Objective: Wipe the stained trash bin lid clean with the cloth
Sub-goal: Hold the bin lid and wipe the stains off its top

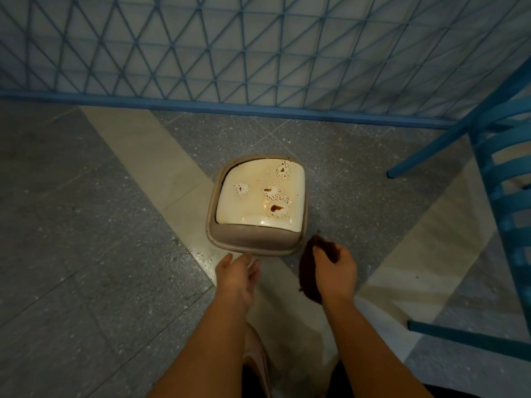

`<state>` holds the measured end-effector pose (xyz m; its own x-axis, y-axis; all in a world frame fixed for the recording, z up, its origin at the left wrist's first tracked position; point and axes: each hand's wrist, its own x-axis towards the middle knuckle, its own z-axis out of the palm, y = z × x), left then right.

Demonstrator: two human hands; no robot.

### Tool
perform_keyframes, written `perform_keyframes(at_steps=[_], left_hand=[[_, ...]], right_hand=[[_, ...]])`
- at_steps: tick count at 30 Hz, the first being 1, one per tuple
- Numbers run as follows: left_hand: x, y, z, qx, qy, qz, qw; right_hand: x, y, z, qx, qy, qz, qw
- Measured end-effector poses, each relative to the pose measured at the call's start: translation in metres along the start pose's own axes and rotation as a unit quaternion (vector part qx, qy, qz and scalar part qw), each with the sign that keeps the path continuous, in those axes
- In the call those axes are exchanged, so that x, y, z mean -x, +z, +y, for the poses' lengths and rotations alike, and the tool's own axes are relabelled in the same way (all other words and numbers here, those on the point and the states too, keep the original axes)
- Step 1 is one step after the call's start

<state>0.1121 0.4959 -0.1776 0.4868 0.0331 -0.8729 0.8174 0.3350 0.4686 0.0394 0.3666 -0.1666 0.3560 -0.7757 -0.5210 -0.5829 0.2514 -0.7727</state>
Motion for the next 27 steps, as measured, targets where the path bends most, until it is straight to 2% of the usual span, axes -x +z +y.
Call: perform_keyframes(at_steps=[2,5,15,17,20,23,25,27], left_hand=[[-0.006,-0.010,0.016,0.032,0.022,0.033,0.999],[-0.015,-0.023,0.031,0.026,0.034,0.026,0.999],[-0.022,-0.025,0.026,-0.038,0.015,0.005,0.999],[-0.017,-0.022,0.022,-0.074,0.020,0.007,0.997],[-0.014,-0.020,0.019,-0.091,0.027,0.032,0.995],[-0.016,-0.021,0.019,-0.108,0.041,0.042,0.992],[-0.017,-0.020,0.019,-0.117,0.061,0.042,0.990],[-0.018,-0.019,0.018,-0.124,0.070,0.046,0.989]], right_hand=[[0.009,0.004,0.001,-0.008,-0.012,-0.017,1.000],[0.025,0.015,0.004,-0.025,-0.020,-0.032,0.999],[0.033,0.042,0.010,-0.053,-0.015,0.040,0.998],[0.047,0.060,0.012,-0.023,-0.033,0.002,0.999],[0.068,0.089,0.012,0.007,-0.051,-0.095,0.994],[0.065,0.089,0.010,0.089,-0.095,-0.148,0.980],[0.053,0.073,0.009,0.124,-0.113,-0.130,0.977],[0.037,0.050,0.012,0.126,-0.100,-0.056,0.985]])
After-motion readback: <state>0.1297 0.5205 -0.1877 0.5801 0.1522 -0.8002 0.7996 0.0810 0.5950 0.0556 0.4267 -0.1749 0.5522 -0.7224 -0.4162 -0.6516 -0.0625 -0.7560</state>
